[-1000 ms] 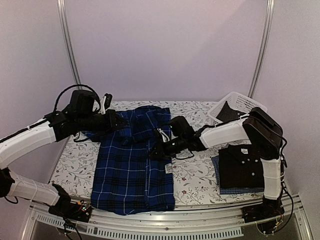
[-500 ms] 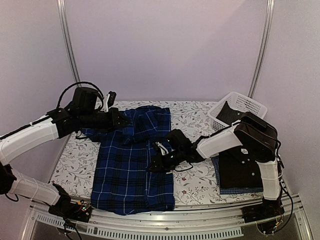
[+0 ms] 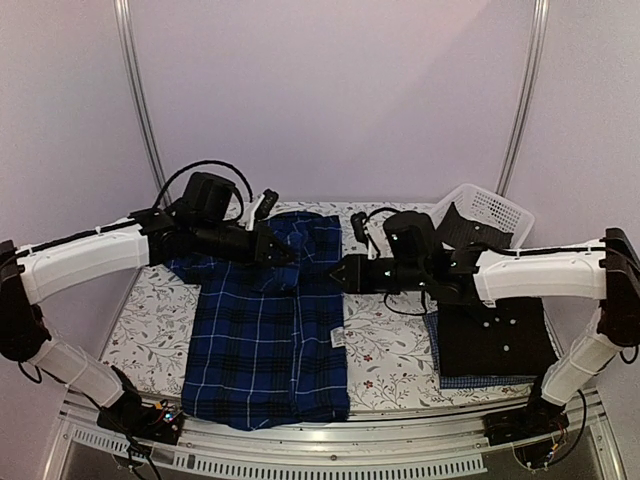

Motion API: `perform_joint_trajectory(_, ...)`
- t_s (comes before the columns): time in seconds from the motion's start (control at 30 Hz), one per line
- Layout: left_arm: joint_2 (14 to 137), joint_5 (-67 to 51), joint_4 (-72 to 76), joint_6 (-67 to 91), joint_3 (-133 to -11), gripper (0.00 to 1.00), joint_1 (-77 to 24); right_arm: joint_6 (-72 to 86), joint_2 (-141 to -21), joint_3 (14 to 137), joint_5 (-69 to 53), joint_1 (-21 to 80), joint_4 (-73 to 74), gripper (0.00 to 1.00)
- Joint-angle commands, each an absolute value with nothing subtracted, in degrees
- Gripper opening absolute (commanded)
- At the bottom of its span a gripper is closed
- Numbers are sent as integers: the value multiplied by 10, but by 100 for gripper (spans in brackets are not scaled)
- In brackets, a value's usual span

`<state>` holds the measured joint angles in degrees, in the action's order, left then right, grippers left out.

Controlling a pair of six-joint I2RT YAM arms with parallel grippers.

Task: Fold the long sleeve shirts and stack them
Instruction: Fold the sleeve of the 1/3-folded shirt.

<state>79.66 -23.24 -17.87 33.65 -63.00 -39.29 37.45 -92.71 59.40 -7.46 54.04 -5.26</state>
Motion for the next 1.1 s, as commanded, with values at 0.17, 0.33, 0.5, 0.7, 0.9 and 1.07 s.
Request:
perform_joint_trajectory(0.17,904,-255,-216,274,-691,0,-484,328,-825,564,80,519,-1,39)
perform_joint_trajectory(0.33,943,-255,-249,260,-700,0,-523,320,-806,557,95,511,18,39)
perform_joint_trajectory(0.5,970,-251,-290,249,-701,0,-555,319,-801,554,98,507,23,39)
perform_joint_trajectory(0.7,977,-240,-327,242,-688,0,-578,318,-806,556,94,506,28,40)
perform_joint_trajectory(0.9,967,-238,-369,224,-687,0,-586,318,-813,560,89,505,32,40)
perform_joint_trajectory(1.07,969,-239,-403,208,-683,0,-591,316,-817,562,88,505,36,40)
